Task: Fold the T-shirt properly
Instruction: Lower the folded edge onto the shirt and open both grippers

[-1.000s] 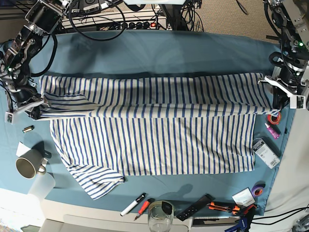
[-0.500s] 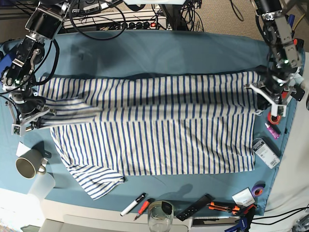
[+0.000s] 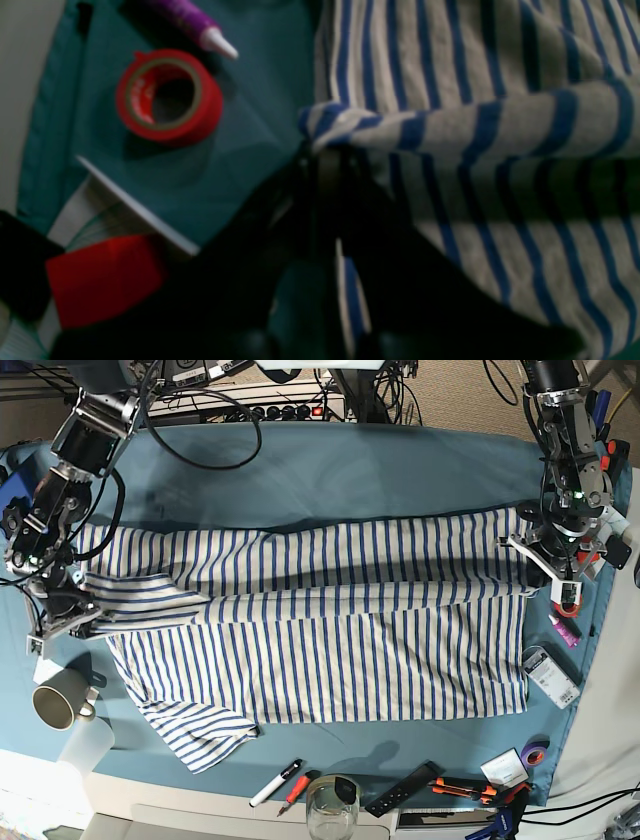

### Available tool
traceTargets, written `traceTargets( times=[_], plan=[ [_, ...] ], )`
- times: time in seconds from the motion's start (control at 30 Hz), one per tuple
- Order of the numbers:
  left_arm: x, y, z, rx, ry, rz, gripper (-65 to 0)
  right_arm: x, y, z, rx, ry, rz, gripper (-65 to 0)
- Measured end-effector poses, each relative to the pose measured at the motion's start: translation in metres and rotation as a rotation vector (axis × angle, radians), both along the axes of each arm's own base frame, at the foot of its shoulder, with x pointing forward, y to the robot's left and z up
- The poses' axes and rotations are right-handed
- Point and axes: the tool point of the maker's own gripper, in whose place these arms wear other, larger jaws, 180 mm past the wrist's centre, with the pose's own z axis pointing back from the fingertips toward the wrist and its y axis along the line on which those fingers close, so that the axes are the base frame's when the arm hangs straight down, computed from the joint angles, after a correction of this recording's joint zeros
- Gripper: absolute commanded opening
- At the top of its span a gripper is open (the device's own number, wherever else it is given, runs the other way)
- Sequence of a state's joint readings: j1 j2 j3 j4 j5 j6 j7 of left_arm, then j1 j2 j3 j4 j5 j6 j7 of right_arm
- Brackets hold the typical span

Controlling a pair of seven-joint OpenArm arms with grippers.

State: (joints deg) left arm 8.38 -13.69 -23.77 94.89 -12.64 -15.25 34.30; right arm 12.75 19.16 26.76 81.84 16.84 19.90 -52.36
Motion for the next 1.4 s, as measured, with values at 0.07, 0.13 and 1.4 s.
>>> traceTargets(
  times=[0.07,0.13,1.4],
  plan=[
    [0.001,0.001,0.001,0.011,-0.01,0.0,-65.0,0.0,0.0,-0.001,-0.001,0.003,0.0,-65.0],
    [0.002,0.001,0.003,0.01,-0.017,-0.002,-65.0,-0.001,0.0,-0.001,-0.001,0.006,0.0,-65.0],
    [-0.045,-0.014,-0.004,-0.01,0.241,-0.033,-38.5,-0.073,-0.053,0.041,0.064,0.008,-0.08,-43.3]
  ],
)
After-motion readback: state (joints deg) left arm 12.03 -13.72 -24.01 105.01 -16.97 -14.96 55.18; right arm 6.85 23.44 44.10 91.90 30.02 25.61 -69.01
